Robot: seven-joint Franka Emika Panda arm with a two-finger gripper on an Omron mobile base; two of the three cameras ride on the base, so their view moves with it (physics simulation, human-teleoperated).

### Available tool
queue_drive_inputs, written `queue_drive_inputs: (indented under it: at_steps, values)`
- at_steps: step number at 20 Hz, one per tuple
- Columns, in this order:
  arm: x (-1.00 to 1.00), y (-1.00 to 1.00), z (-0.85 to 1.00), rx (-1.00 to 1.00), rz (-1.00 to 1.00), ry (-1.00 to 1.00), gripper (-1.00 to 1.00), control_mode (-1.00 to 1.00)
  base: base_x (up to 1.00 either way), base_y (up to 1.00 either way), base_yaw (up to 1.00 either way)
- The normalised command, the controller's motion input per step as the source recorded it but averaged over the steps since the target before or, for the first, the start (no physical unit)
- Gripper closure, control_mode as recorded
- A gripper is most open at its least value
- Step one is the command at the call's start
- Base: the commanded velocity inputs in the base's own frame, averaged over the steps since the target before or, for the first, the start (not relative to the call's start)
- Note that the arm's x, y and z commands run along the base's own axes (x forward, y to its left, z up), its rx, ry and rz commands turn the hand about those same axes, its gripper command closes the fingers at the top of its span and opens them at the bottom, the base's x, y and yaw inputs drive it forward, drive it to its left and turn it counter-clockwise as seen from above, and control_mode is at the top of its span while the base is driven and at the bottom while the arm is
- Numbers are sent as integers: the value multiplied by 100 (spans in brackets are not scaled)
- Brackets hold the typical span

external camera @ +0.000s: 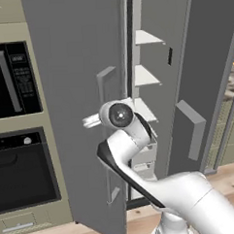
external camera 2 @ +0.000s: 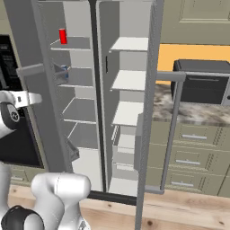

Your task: Open the fridge, grab two sodas, and place both sodas inside the bowl with ice on the dining counter.

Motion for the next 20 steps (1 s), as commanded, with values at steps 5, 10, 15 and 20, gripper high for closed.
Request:
queue_drive_inputs:
  at_steps: [5, 10, 15, 20]
  values:
    - [-100, -49, 30, 26, 0, -3, -100, -100, 0, 0, 0]
    - [-50, -100, 5, 38, 1, 7, -100, -100, 0, 0, 0]
    - [29, -84, -22, 43, 13, 20, -100, -100, 0, 0, 0]
    - [67, -21, -39, 38, 16, 24, -100, -100, 0, 0, 0]
